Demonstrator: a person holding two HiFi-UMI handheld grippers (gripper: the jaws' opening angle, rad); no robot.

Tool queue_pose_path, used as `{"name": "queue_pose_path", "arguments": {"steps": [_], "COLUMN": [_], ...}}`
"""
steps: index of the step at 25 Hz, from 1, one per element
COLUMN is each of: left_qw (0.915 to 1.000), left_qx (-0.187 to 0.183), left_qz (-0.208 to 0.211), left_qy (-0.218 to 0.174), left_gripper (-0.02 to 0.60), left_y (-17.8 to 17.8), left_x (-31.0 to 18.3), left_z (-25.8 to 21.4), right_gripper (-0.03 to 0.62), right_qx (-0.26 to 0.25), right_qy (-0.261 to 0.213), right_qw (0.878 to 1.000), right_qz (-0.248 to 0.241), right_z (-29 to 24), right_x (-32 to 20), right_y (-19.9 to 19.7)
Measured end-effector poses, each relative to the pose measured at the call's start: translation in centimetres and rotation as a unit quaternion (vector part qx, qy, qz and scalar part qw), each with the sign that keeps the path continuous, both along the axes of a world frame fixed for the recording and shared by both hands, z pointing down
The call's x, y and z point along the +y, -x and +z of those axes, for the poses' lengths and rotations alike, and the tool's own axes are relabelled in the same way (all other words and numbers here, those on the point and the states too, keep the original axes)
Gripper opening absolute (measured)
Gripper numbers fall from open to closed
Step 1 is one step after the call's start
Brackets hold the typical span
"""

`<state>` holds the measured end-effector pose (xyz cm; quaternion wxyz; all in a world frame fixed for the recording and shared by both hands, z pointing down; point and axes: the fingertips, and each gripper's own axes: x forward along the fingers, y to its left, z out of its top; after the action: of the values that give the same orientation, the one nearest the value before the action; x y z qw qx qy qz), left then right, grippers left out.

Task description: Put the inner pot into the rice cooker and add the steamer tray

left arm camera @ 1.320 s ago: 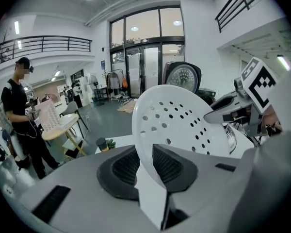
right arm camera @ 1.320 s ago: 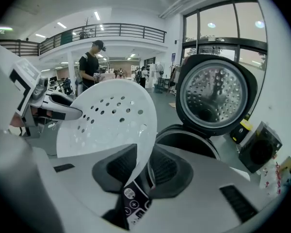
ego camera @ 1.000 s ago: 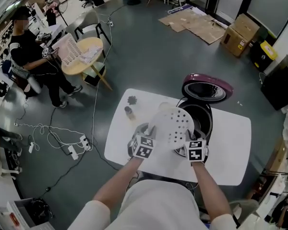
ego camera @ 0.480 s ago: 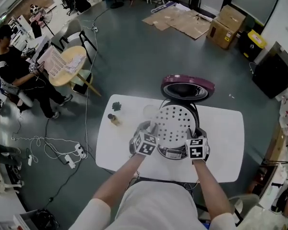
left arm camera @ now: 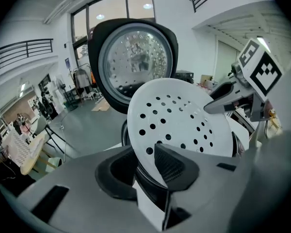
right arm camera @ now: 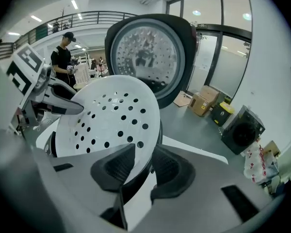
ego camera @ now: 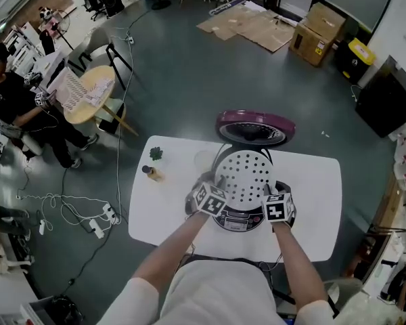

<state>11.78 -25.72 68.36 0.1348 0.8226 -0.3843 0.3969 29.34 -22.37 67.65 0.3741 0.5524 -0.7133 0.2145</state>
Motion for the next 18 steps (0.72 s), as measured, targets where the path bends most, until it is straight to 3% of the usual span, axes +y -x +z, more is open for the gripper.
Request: {"name": "queue_pose_path", "arguments": {"steps": [9,18], "left_qw": [0.9954,0.9925], "left_qx": [-0.088,-0.119], "left_qz": [0.013,-0.001], "left_qy": [0.035,0.027], "left_gripper": [0.155,0.239], "left_y": [0.5,1.5], "left_x": [0.1,-0.8], "left_z": [3.9,5.5], "right_gripper": [0.155,0.204], "right_qx": [0.028,0.067], "right_qy": [0.054,0.055], "right_qw": [0.997,0.994], "right_qz": [-0.045,-0.068], "right_z": [3.5,4.6], "right_x": [-0.2,-1.2], "right_y": [0.3,0.2]}}
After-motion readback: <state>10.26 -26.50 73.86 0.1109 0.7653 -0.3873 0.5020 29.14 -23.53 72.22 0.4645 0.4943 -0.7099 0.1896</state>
